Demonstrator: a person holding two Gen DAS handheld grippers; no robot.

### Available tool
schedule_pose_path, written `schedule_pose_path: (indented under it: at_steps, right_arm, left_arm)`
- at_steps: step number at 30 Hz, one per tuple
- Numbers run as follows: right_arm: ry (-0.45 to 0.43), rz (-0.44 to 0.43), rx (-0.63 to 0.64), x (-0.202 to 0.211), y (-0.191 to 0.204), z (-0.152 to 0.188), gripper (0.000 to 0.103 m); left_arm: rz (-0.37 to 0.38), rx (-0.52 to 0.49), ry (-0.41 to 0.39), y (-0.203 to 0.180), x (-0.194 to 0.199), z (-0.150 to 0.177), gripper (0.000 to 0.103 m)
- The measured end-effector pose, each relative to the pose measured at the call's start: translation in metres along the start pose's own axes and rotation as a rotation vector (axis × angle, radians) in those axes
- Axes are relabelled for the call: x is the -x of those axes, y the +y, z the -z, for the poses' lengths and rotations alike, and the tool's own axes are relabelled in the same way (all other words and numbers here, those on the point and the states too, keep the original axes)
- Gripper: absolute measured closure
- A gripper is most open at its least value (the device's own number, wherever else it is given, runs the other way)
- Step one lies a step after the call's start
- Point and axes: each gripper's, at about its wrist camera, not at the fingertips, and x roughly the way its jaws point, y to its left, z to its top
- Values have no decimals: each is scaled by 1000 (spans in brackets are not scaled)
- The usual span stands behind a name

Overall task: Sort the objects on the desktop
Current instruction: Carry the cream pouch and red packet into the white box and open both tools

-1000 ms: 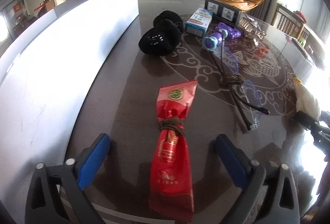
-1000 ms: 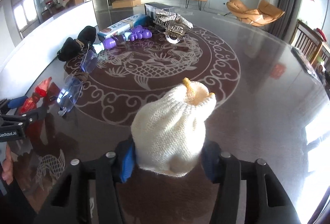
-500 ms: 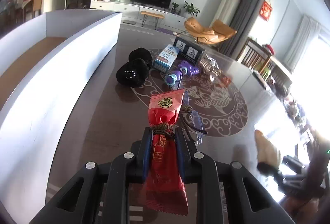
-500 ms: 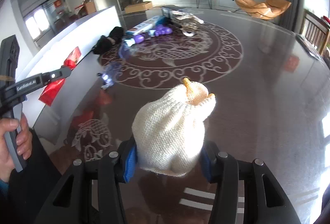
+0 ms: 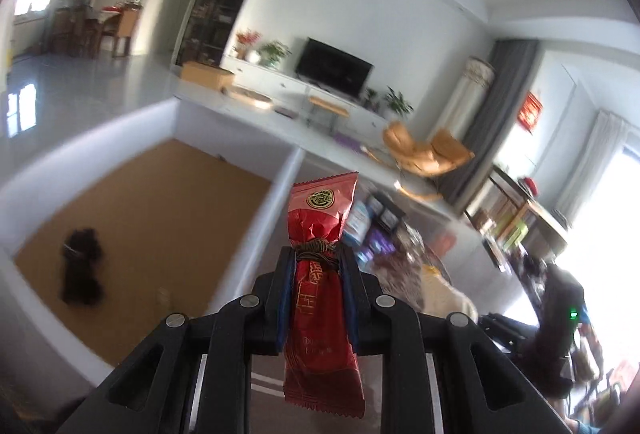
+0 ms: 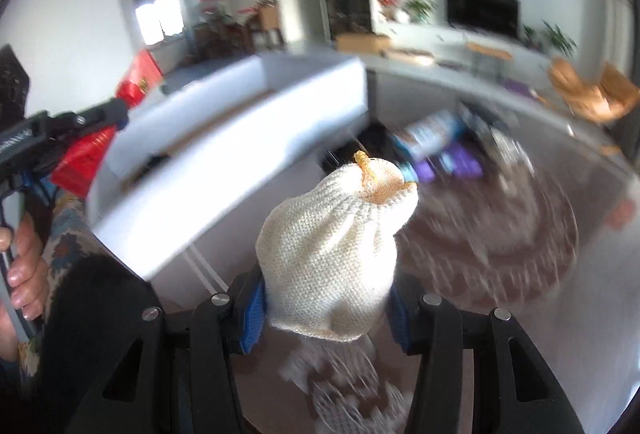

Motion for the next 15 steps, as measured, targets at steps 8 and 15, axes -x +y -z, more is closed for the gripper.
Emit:
schedule_pose_path:
  at_steps: [8,15]
  right_arm:
    - [-91,-161,259,-34,109,-110,52]
    - [36,-208,339,-134,162,-139,50]
  left_arm:
    - [-239,60,106,94,-17,-49,82]
    - [-335,112,299,141,-77,-34,81]
